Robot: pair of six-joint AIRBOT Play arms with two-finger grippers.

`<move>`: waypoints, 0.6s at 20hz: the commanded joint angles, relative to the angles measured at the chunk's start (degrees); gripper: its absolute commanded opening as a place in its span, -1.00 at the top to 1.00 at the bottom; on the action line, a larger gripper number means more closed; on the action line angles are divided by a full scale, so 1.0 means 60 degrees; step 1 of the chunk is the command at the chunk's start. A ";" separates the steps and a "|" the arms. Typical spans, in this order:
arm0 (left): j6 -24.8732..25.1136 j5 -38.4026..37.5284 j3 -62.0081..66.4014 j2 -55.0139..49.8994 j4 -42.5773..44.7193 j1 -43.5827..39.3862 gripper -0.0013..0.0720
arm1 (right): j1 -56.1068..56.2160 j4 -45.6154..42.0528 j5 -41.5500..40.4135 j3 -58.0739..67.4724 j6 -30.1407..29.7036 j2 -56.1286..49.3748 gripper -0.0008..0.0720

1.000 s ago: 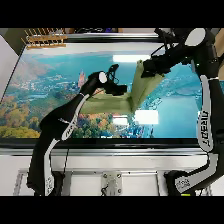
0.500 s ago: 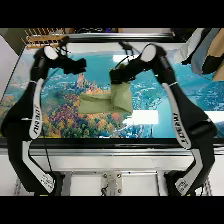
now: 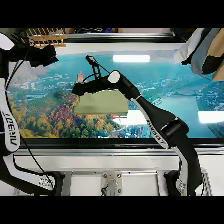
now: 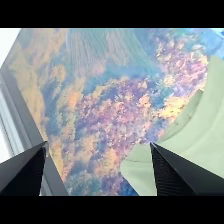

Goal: Fold the clothes and pants, and hang the long-sleeved shirts on hangers.

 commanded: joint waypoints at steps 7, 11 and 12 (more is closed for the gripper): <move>0.0488 0.1785 -0.5625 0.3191 0.0011 -0.0816 0.95 | -0.3712 -0.4681 0.1282 -0.5945 0.1934 0.3829 -0.42; 0.0710 0.2335 -0.6732 0.3694 0.0011 -0.1650 0.95 | -0.5300 -0.3024 0.1286 -0.7227 0.1337 0.3519 -1.00; 0.0710 0.2408 -0.6856 0.3712 0.0011 -0.1814 0.95 | -0.5413 -0.2277 0.1282 -0.7227 0.0954 0.3242 -1.00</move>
